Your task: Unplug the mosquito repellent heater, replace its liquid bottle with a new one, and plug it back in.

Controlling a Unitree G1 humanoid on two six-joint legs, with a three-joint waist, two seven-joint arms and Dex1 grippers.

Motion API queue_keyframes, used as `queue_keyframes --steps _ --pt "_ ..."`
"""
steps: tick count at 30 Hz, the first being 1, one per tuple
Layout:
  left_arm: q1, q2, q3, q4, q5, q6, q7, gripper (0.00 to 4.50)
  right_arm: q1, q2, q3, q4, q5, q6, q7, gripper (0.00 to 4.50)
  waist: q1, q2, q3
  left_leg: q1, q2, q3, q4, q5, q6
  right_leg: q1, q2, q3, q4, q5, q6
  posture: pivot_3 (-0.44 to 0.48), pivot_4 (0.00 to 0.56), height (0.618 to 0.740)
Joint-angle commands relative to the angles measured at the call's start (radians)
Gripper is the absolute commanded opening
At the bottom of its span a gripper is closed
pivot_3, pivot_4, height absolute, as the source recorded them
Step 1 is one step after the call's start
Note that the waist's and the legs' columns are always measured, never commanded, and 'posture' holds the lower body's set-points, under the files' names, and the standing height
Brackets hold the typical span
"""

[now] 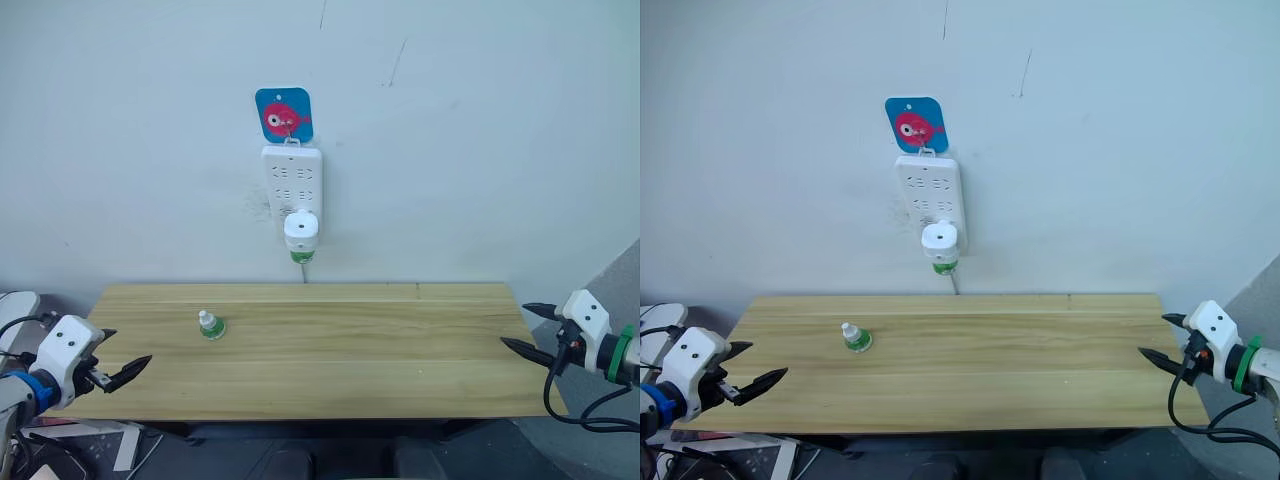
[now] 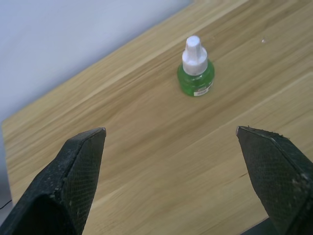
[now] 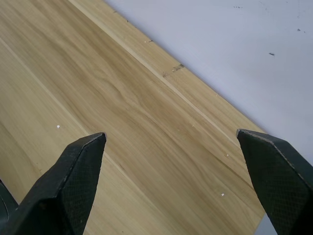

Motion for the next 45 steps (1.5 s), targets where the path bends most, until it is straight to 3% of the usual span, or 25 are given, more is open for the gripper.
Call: queue_keyframes --steps 1,11,15,21,26,33,45 --pt "0.010 0.029 0.042 -0.014 -0.015 -0.029 -0.012 4.50 0.015 -0.011 -0.043 -0.056 0.014 -0.045 0.011 4.47 0.000 0.000 0.004 0.000 0.000 0.000 0.000 0.000 0.000 0.000 0.000 0.000 0.000 0.000 0.000 0.077 0.100 0.740" --pt "0.002 0.012 0.005 -0.242 -0.117 0.164 -0.053 4.50 0.036 0.027 -0.009 -0.393 0.089 0.026 -0.010 4.47 -0.014 -0.001 0.065 -0.002 0.001 -0.002 0.001 0.000 0.000 -0.001 0.000 -0.001 0.001 -0.002 -0.004 0.019 0.181 0.740" --pt "-0.090 0.010 -0.033 -0.319 -0.148 0.255 -0.037 4.50 -0.016 0.055 0.015 -0.563 0.153 0.142 -0.066 4.47 -0.024 -0.004 0.091 -0.003 0.000 -0.003 0.001 0.000 0.000 -0.002 -0.001 -0.001 0.001 0.000 0.000 -0.004 0.211 0.740" --pt "-0.325 -0.009 -0.114 -0.400 -0.240 0.436 -0.015 4.50 -0.203 0.115 0.039 -0.793 0.318 0.396 -0.241 4.47 -0.038 -0.005 0.119 -0.008 0.000 -0.004 0.002 0.000 0.000 -0.005 -0.001 -0.002 0.001 0.002 0.003 -0.053 0.247 0.740" --pt "-0.441 -0.032 -0.148 -0.406 -0.290 0.517 -0.008 4.50 -0.283 0.129 0.038 -0.851 0.387 0.503 -0.319 4.47 -0.059 -0.009 0.131 -0.021 -0.001 -0.003 0.002 0.000 -0.001 -0.020 -0.002 -0.001 0.001 0.006 -0.003 -0.078 0.262 0.740" --pt "-0.572 -0.072 -0.165 -0.349 -0.302 0.546 0.006 4.50 -0.272 0.124 0.026 -0.893 0.420 0.556 -0.356 4.47 -0.071 -0.010 0.140 -0.034 -0.001 -0.003 0.003 0.000 0.000 -0.033 -0.002 -0.002 0.003 0.007 -0.003 -0.099 0.275 0.740" --pt "-0.798 -0.138 -0.241 -0.140 -0.256 0.463 -0.039 4.50 -0.278 0.130 0.033 -0.927 0.453 0.601 -0.393 4.47 -0.082 -0.015 0.155 -0.035 -0.001 -0.002 0.005 0.000 0.000 -0.033 -0.002 -0.002 0.003 0.007 -0.003 -0.113 0.290 0.740"
